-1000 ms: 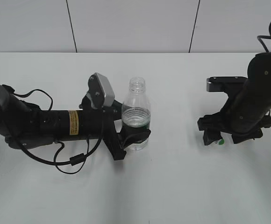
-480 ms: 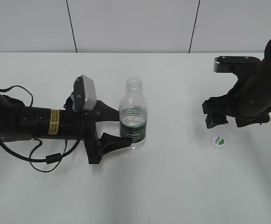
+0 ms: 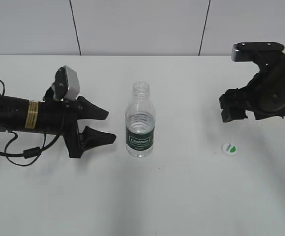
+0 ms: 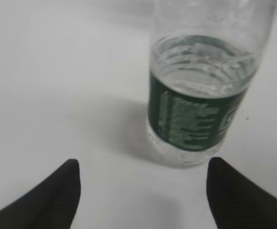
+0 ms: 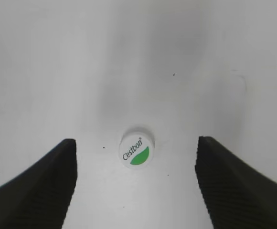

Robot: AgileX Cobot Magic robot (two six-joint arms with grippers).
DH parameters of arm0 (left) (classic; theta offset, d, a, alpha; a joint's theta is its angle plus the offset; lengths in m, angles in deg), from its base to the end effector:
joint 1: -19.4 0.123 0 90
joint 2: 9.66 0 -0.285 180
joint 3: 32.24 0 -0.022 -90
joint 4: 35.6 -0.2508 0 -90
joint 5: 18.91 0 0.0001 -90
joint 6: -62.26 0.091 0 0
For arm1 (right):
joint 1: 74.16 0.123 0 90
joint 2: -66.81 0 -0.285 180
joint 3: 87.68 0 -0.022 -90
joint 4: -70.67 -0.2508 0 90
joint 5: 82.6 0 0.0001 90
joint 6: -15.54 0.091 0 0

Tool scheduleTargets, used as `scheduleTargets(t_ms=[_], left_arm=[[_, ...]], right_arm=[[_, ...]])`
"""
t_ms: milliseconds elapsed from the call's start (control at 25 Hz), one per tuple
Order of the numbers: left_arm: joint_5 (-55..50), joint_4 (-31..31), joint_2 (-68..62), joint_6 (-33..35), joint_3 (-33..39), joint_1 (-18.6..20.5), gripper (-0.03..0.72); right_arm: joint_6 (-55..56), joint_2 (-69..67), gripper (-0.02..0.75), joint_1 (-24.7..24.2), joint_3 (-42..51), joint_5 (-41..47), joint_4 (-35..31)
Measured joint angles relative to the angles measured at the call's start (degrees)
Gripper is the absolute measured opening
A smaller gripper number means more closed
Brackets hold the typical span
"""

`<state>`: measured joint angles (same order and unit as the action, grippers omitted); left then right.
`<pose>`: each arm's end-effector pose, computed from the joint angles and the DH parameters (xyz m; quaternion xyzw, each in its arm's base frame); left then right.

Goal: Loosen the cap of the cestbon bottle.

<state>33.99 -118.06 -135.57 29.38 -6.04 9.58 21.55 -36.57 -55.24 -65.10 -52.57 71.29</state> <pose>0.3208 -0.1285 0.0983 0.5160 0.6898 -0.3104 0.4020 0.3017 0.1029 0.1876 -0.1140 0.9715 0.0414 0.2039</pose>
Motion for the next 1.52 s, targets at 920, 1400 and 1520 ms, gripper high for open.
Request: scheduleTargets(t_ms=[920, 1400, 1520], left_arm=[[-75.2, 43.4, 21.0, -2.7, -0.6, -0.1, 0.489], [-105.0, 69.1, 22.5, 27.0, -16.9, -0.1, 0.489], [-109.6, 70.8, 22.7, 28.1, -18.6, -0.1, 0.489]], right_arm=[[-0.1, 5.6, 0.591, 0.0, -11.7, 16.7, 10.5], [-0.3, 5.6, 0.591, -1.2, -23.4, 35.1, 14.0], [-2.5, 5.7, 0.588, -3.6, -24.7, 38.4, 11.1]])
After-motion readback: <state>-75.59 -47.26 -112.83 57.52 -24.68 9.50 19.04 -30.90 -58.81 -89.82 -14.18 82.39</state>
